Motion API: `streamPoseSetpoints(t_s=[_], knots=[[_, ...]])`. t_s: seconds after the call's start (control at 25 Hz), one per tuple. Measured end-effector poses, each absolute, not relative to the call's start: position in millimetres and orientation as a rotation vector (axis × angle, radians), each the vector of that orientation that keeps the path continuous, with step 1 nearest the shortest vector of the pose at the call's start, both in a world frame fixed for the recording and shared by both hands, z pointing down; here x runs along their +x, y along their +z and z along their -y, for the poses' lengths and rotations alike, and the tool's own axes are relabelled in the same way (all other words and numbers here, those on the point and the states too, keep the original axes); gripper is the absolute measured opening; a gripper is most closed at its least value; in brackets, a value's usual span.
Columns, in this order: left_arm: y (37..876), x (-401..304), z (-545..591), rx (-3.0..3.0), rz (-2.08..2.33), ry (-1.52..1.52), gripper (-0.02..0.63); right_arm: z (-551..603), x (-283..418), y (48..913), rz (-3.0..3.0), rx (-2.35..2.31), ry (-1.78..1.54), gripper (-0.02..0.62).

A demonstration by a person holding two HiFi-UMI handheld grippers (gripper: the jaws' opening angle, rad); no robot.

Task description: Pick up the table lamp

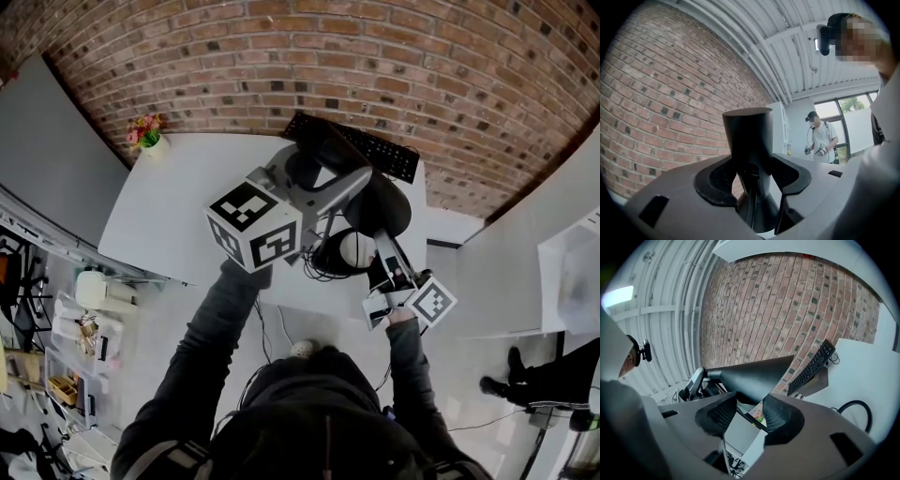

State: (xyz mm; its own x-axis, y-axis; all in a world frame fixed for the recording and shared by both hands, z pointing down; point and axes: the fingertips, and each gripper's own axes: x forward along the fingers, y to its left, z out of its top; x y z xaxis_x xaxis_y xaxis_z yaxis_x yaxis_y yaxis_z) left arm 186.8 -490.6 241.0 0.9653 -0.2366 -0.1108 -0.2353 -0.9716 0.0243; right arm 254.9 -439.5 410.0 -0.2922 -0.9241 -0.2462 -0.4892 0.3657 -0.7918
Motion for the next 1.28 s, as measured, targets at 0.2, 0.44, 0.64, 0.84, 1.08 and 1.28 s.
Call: streamPoseSetpoints(t_s=[0.2, 0.44, 0.64, 0.84, 1.08, 1.28], knots=[[240.6, 187.3, 489.9, 3.104, 0.360, -0.158, 0.230, 438.1, 254.3, 409.8, -1.924, -1.208, -0.787, 0.149], [241.6, 186.8, 488.8, 3.122, 0.352, -0.148, 0.230, 438.2, 253.3, 411.2, -1.948, -1.203, -0.796, 0.146], [239.7, 188.1, 488.1, 3.140, 0.354, -0.143, 0.232, 438.1, 254.3, 409.2, -1.955, -1.205, -0.798, 0.146], [223.2, 184.2, 491.8, 3.141, 0.376, -0.172, 0.232, 441.6, 253.2, 393.6, -2.016, -1.205, -0.743, 0.141], [207.3, 187.4, 496.7, 3.156, 0.395, -0.142, 0.233, 448.0, 255.0, 378.5, -2.045, -1.190, -0.716, 0.141], [191.3, 186.5, 497.8, 3.182, 0.396, -0.155, 0.233, 452.8, 251.7, 363.7, -2.123, -1.195, -0.650, 0.143]])
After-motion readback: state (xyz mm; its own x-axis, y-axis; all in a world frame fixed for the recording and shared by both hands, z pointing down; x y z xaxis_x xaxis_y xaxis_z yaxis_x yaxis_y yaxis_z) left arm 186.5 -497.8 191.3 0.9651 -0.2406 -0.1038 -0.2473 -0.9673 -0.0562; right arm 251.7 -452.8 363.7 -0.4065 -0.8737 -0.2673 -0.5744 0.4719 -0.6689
